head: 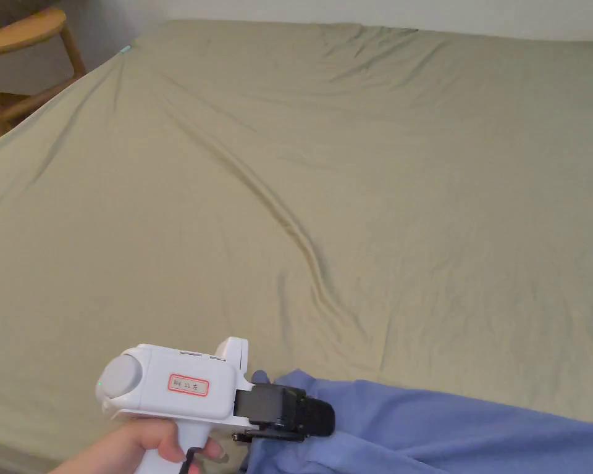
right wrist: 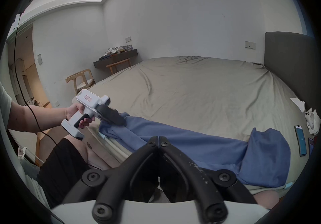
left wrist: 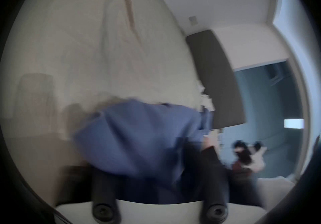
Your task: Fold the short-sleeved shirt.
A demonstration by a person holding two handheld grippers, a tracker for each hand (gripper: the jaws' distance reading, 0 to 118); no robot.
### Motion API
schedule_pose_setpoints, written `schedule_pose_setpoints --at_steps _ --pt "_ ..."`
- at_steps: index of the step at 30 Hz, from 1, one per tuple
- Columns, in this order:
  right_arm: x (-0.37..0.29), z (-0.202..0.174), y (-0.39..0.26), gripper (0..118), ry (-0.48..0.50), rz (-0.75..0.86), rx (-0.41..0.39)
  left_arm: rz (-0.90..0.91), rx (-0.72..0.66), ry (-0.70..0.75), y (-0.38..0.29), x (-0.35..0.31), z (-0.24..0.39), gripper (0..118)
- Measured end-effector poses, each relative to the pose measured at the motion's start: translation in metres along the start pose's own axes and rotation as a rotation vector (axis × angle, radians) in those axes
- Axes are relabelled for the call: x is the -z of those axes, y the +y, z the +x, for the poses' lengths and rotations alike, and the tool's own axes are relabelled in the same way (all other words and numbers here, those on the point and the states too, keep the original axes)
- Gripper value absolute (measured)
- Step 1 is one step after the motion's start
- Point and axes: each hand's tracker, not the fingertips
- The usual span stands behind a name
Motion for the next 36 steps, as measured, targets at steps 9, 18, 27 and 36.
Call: schedule_pose_setpoints --at_steps 9,18,27,36 --pt "0.0 -0.002 -0.011 0 0.011 -0.016 0.032 0.054 0.09 0.135 -0.001 -0.021 0.024 10" --pt "-0.022 0.004 -0.019 0 -0.008 0.032 0.011 0.158 0.085 0.464 0.056 -0.125 0.046 10" --pt "-0.035 0.01 -0.032 1 -0.002 0.072 0.061 0.054 0.109 0.696 0.056 -0.148 0.108 10" --pt "-0.057 0.02 -0.038 1 -0.004 0.121 0.091 -0.133 0.305 0.683 0.037 -0.007 0.18 10"
